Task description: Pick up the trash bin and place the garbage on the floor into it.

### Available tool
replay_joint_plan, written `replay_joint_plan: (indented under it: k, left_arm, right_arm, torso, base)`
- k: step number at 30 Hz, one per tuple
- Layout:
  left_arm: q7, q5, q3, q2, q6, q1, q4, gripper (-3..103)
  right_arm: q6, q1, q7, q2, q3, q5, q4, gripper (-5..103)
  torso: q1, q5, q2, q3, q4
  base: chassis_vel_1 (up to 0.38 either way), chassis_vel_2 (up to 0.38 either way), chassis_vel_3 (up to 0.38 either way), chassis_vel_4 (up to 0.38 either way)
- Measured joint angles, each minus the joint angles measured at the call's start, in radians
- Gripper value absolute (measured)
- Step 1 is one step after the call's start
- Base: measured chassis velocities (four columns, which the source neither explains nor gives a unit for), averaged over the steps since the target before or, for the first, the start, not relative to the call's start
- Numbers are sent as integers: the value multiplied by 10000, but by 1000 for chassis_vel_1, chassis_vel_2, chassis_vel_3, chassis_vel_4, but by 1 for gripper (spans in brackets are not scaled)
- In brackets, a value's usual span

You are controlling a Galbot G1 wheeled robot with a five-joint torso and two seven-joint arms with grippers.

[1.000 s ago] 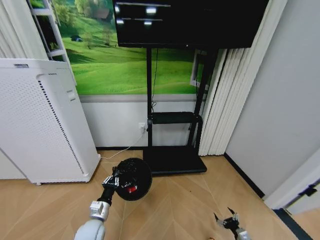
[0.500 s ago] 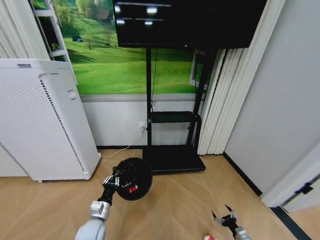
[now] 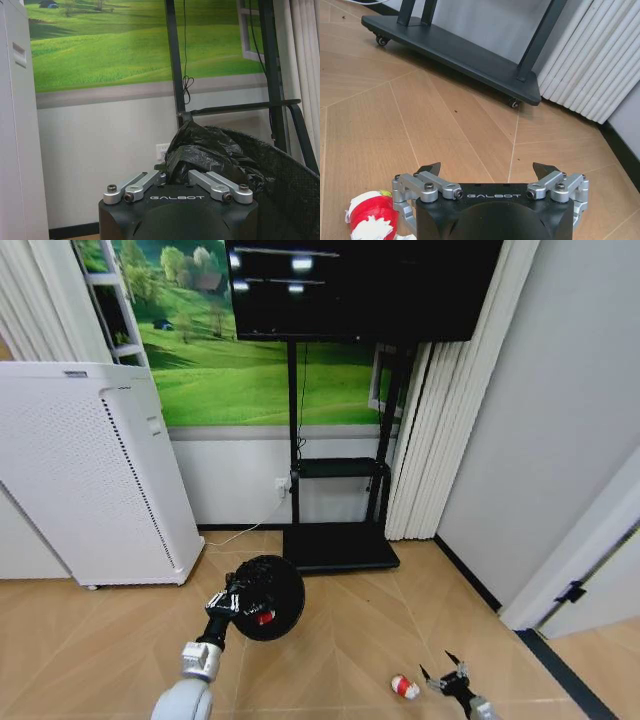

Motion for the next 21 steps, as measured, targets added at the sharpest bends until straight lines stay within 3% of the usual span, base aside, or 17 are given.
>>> replay_joint_plan:
  k: [13,21]
  left_arm:
    - [-18,31,71,-9,-18,-113,180,7]
    - [-24,54,91,-65,-76,-157,326,7]
  right_arm:
    - [392,-180,-543,-61,25,-457,-275,100]
    - [681,-110,-481,38,-112,-1221,-647,100]
  torso:
    - [-2,-5,-1,-3,1]
    - [-1,-1,-1,-1,-2]
  base:
    - [116,39,-123,-38]
    - [-29,5,39,-14]
